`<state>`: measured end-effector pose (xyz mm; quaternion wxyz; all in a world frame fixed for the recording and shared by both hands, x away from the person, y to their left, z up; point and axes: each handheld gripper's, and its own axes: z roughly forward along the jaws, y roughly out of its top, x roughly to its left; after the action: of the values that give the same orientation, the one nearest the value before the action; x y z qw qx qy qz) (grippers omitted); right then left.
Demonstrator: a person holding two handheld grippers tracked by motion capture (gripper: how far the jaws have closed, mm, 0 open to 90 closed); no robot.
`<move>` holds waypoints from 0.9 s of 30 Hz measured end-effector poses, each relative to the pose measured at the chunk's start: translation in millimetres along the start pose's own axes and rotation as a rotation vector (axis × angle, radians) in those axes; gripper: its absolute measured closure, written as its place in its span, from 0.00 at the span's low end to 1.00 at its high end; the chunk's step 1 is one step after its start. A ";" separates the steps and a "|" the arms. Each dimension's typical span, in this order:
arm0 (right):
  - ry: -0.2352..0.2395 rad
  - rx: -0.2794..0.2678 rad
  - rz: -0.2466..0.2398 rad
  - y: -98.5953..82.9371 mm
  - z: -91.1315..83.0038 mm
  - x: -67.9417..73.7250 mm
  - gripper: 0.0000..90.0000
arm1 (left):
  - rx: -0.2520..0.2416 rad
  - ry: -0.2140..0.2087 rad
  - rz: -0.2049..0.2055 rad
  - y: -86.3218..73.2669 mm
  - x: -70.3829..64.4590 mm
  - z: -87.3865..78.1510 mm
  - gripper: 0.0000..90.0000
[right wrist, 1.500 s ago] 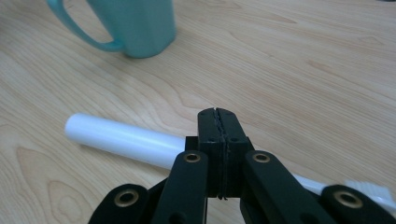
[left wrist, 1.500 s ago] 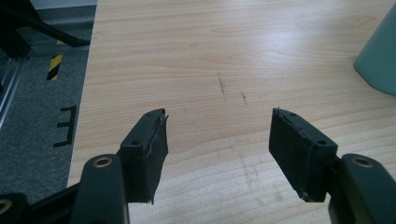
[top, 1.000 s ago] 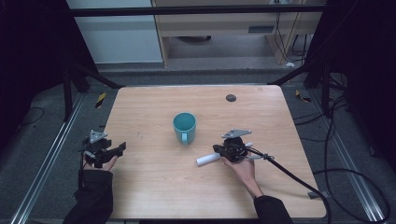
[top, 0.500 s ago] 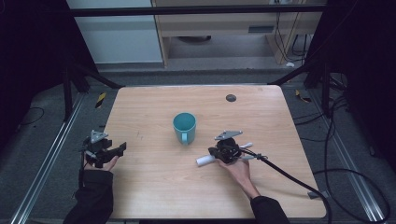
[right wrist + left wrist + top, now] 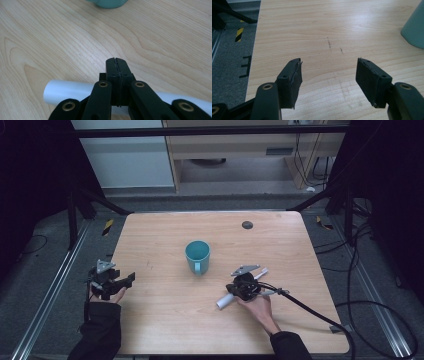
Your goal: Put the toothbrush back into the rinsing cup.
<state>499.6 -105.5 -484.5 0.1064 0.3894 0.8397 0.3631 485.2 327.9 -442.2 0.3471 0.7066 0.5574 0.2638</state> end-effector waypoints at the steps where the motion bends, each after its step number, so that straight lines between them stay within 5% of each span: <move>1: -0.001 -0.001 0.002 -1.4 -1.8 -0.8 1.00 | 0.000 0.000 0.000 0.0 -0.3 0.0 0.41; 27: 0.001 0.029 -0.020 -12.2 -20.8 -2.1 1.00 | 0.001 -0.001 0.000 -0.5 -0.7 -0.4 0.41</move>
<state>484.3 -123.3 -478.3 0.1040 0.3824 0.8488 0.3500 484.5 327.4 -442.3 0.3468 0.7069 0.5575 0.2631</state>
